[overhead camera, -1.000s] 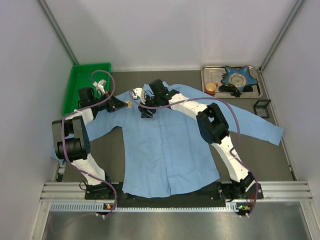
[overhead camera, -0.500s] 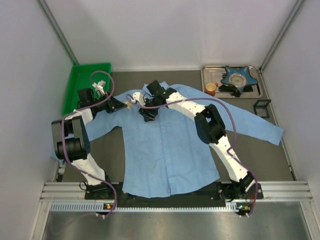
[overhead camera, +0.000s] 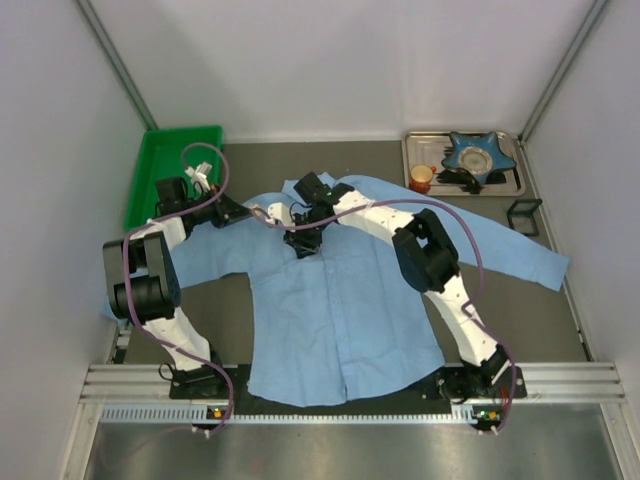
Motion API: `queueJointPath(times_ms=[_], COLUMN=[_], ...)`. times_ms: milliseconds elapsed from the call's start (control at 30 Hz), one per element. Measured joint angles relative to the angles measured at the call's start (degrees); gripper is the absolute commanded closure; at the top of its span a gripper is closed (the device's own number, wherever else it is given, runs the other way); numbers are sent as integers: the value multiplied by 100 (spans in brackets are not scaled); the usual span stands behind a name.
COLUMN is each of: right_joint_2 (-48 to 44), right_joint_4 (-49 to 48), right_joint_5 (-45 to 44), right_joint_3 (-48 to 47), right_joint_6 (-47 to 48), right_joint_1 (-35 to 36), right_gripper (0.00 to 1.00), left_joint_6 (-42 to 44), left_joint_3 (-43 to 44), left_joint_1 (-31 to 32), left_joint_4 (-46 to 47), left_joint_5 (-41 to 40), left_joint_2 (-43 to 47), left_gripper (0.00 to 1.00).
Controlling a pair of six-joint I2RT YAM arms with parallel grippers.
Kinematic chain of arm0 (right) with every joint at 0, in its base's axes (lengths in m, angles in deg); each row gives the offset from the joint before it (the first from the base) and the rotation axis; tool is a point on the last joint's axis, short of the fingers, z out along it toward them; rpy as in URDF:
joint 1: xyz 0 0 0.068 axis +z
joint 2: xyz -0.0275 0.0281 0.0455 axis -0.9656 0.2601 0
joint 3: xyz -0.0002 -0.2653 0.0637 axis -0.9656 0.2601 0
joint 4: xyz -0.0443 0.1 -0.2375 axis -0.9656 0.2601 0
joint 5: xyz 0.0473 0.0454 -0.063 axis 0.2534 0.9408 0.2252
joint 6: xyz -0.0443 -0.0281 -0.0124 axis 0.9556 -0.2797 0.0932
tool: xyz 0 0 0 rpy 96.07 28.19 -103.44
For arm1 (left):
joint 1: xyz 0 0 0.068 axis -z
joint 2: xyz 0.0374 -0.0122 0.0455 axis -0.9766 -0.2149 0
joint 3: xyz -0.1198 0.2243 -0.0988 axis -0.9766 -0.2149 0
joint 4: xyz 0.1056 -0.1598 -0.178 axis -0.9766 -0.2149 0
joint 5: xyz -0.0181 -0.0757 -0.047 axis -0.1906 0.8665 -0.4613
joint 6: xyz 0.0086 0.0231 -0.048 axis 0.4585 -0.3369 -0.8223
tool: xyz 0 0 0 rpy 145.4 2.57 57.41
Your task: Pin the brooch onto the clothing
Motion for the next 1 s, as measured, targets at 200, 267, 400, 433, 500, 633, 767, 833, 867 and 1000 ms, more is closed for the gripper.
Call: queueJointPath(times_ms=[200,267,400,433,500,633,767,833,867,1000], right_joint_2=[-103,-103,-103,-103,-103,-96,-42,9,46,210], right_joint_4=[326,367,186,92,-111,-385,-570,-588,-588,-463], right_joint_5=[291,363,450,452,450,448,374,313,282,227], right_joint_3=[72,28,-168,-203,-264,-420,-535,-535,-535,-535], right_joint_6=[328,402,527,551,586,662,710,745,756,820], right_joint_1=[63,57,28,17,13,7,7,7,7,7], right_gripper=[54,53,53,53,53,53,53,52,51,49], left_joint_6=[96,103,114,116,114,107,68,42,37,13], left_joint_3=[0,0,-4,-13,-59,-146,-179,-181,-181,-184], left_joint_1=[0,0,0,0,0,0,0,0,0,0], left_joint_4=[-142,-179,-188,-181,-175,-175,-160,-129,-118,-111], left_joint_5=[2,2,2,0,-2,-2,0,0,0,0], left_joint_2=[0,0,0,0,0,0,0,0,0,0], left_gripper=[100,100,100,100,100,100,100,100,100,100])
